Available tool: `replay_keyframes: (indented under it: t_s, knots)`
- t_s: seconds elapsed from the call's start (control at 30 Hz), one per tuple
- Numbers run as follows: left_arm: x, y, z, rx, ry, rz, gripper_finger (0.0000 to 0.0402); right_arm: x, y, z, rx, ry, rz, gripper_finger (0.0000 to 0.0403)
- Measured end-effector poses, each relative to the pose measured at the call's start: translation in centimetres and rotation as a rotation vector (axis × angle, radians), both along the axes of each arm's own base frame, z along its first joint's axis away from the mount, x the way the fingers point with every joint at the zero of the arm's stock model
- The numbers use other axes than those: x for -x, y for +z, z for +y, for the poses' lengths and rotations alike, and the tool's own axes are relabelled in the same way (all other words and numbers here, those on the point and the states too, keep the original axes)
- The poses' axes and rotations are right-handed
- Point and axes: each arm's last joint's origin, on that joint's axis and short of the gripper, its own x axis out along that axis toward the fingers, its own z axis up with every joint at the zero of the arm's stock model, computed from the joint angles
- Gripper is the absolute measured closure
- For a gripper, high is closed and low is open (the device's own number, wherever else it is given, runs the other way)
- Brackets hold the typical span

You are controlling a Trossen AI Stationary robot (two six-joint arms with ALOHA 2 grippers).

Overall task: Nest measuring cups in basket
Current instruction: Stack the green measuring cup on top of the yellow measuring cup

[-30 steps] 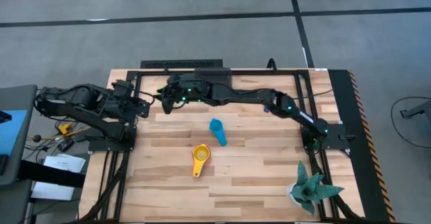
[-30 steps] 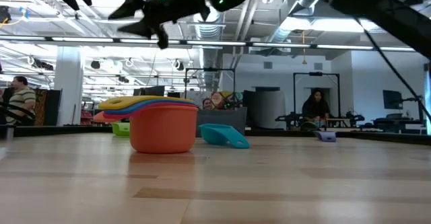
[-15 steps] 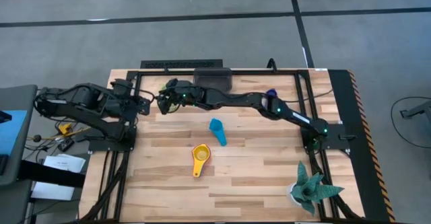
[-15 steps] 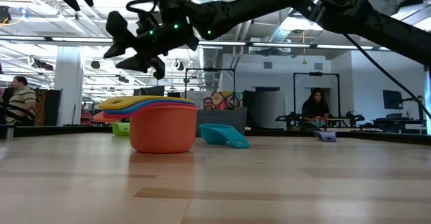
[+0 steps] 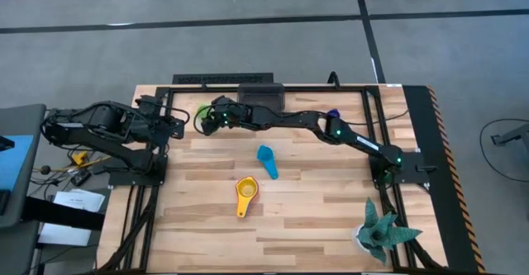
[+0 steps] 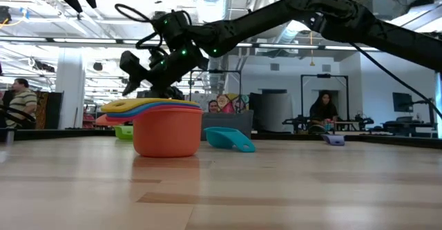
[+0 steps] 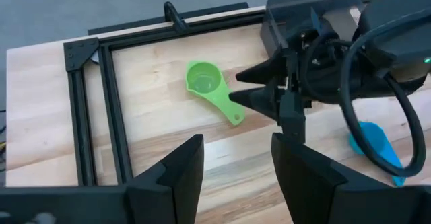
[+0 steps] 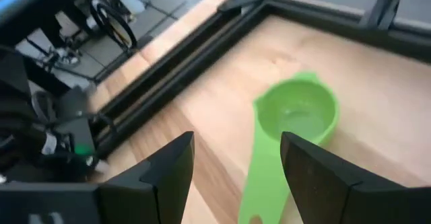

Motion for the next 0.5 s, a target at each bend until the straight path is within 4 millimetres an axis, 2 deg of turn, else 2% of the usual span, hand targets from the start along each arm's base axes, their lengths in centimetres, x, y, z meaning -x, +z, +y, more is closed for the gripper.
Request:
replay_keyframes:
  t_s: [0.2,0.5]
  knots:
    - [0.0,0.0,0.0,-0.002,-0.005,0.004,0.0239,0.29,-0.75,0.56,-0.025,0.01,0.085,0.0158]
    - [-0.01,-0.02,-0.03,0.008,-0.009,0.004,0.0239,0.4,-1.02,0.99,-0.054,-0.047,0.108,0.0158]
